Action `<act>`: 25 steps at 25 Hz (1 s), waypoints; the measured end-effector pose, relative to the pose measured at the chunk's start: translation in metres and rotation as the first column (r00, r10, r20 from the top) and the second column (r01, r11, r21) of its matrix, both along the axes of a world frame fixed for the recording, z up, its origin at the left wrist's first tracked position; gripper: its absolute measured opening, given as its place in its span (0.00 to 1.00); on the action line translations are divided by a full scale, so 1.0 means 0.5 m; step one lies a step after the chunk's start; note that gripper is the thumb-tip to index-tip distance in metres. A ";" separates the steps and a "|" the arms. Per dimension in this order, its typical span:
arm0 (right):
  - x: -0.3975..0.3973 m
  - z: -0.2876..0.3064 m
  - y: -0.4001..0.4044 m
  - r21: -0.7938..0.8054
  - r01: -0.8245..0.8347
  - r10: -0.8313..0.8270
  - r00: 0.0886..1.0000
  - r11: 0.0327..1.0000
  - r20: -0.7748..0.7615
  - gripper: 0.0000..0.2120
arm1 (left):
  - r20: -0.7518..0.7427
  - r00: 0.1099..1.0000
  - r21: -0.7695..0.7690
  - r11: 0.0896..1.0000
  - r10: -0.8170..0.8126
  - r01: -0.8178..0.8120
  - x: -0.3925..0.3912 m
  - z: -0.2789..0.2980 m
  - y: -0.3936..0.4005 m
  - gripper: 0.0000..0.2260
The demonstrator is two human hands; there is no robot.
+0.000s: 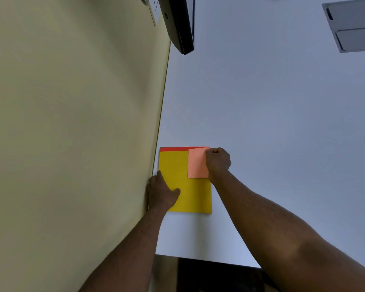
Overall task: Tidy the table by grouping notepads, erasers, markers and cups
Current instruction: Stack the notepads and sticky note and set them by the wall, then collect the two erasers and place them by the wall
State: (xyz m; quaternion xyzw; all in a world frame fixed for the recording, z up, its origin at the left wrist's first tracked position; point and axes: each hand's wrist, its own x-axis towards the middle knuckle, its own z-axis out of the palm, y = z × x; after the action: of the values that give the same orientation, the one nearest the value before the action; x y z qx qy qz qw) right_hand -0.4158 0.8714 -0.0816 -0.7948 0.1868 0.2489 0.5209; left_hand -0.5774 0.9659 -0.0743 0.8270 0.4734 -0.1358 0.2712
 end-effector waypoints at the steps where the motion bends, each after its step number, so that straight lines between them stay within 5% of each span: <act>1: 0.002 -0.002 -0.004 -0.024 -0.021 0.021 1.000 0.999 0.008 0.03 | 0.004 1.000 0.001 1.000 0.001 -0.001 -0.001 0.000 -0.002 0.45; 9: -0.011 -0.012 -0.041 -0.034 -0.200 0.202 0.968 0.979 0.151 0.15 | 0.039 0.999 -0.057 0.998 -0.015 0.018 -0.024 -0.007 -0.016 0.46; 14: -0.067 -0.009 -0.091 -0.183 -0.270 0.306 0.926 0.945 0.219 0.17 | -0.007 0.999 -0.078 0.996 -0.043 0.042 -0.059 0.003 -0.044 0.46; 20: -0.176 0.056 -0.183 -0.423 -0.517 0.666 0.617 0.744 0.419 0.23 | -0.019 0.966 0.130 0.957 -0.257 0.257 -0.096 0.077 -0.104 0.38; 25: -0.233 0.212 -0.256 -0.589 -0.474 0.755 0.375 0.654 0.537 0.26 | 0.071 0.915 0.372 0.861 -0.398 0.346 -0.103 0.197 -0.188 0.33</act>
State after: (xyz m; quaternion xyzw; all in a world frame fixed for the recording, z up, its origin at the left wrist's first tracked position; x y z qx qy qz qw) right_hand -0.5326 0.7436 0.0242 -0.9071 -0.3211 0.0407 0.2691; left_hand -0.6290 0.8719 0.0243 0.9454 0.3000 -0.0383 0.1213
